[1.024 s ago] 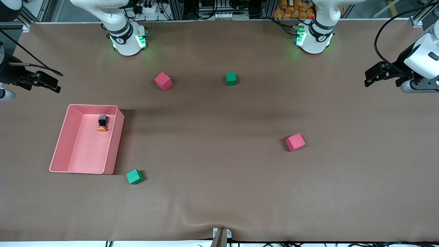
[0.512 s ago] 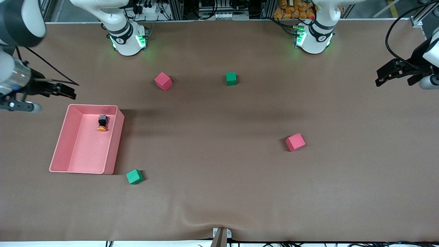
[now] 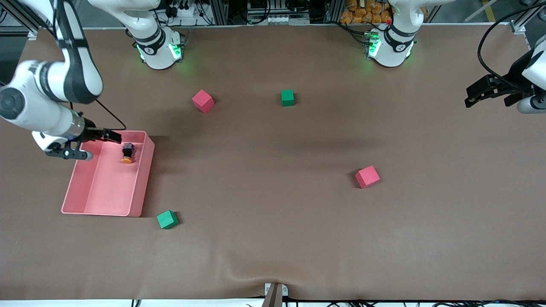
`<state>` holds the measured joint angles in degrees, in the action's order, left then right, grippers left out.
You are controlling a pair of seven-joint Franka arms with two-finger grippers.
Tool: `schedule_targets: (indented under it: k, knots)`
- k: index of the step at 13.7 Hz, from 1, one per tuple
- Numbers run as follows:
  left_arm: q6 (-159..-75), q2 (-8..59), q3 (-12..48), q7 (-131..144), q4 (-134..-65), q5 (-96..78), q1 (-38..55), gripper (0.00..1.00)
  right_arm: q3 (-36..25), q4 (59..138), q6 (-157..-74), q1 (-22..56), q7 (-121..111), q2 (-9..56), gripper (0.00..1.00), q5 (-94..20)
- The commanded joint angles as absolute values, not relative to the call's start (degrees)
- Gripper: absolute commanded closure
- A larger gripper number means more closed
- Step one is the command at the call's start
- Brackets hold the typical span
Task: Place and upright button with both arms
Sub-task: 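Reach the right gripper down into the pink tray to the yellow button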
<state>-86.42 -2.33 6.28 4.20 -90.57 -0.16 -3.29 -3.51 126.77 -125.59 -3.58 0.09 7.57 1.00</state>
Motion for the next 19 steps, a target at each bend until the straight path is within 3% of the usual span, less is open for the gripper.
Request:
schedule_targets:
  k: [1, 4, 17, 18, 19]
  knots:
    - [-85.17, -1.76, 6.68, 3.6, -89.03, 0.88, -3.6, 0.0, -2.72, 126.39, -131.11, -6.67, -2.54, 14.13, 0.0, 1.67]
    - [-85.17, -1.76, 6.68, 3.6, -89.03, 0.88, -3.6, 0.0, -2.55, 126.47, -132.89, -7.65, -2.9, 17.92, 0.0, 1.06]
    - [-85.17, -1.76, 6.42, 3.78, -88.68, 0.44, -3.6, 0.0, -2.29, 129.29, -137.02, -6.86, -5.89, 22.85, 0.0, -0.09]
    - [-85.17, -1.76, 6.42, 3.95, -88.68, 0.53, -3.6, 0.0, -2.29, 129.2, -136.93, -6.51, -6.76, 23.03, 0.07, -0.09]
    - [-85.25, -1.58, 6.42, 3.96, -88.68, 0.44, -3.6, 0.0, -2.29, 129.2, -136.59, -6.5, -8.07, 23.38, 0.35, -0.09]
